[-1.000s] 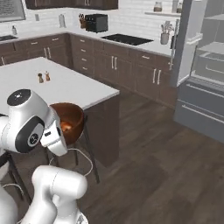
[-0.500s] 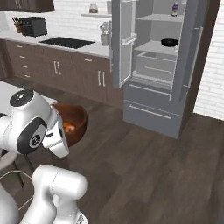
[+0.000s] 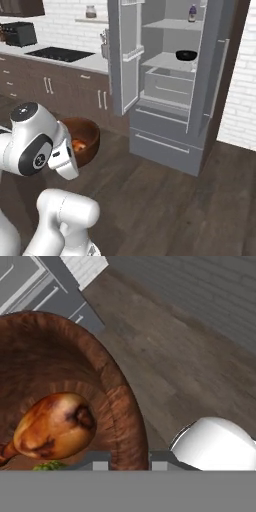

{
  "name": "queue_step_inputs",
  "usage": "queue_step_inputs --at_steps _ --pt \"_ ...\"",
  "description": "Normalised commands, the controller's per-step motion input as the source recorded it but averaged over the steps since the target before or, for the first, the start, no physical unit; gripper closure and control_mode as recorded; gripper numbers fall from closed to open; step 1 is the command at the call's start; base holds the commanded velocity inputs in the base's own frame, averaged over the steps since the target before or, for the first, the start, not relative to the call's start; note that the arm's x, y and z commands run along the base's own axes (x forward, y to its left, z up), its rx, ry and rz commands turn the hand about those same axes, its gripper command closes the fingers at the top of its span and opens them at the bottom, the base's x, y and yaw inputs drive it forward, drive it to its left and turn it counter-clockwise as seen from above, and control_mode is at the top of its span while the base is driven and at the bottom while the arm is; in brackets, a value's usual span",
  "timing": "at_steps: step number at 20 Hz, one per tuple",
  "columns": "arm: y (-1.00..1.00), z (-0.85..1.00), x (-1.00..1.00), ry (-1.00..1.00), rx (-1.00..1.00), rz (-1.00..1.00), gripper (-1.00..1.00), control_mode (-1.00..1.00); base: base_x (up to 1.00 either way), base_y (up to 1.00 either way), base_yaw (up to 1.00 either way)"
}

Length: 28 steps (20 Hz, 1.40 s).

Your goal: Pick the chicken drumstick and lime from their plates and place them in the bowl. Then put the bowl in the fridge.

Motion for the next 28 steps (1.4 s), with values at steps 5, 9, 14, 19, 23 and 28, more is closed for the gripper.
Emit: queue_step_inputs --at_steps 5,9,14,19,23,28 --pt "0.00 0.00 0.00 0.00 0.00 0.00 1.00 1.00 1.00 0.00 -0.11" --pt "0.00 0.00 0.00 0.00 0.00 0.00 1.00 1.00 1.00 0.00 -0.15" --pt "0.00 0.00 0.00 0.00 0.00 0.00 1.00 1.00 1.00 0.13 -0.20" --pt "0.00 0.00 0.00 0.00 0.00 0.00 1.00 1.00 1.00 0.36 -0.28" --pt "0.00 0.00 0.00 0.00 0.00 0.00 1.00 1.00 1.00 0.44 -0.32" --pt "0.00 0.00 0.00 0.00 0.00 0.00 1.00 1.00 0.97 0.39 -0.23"
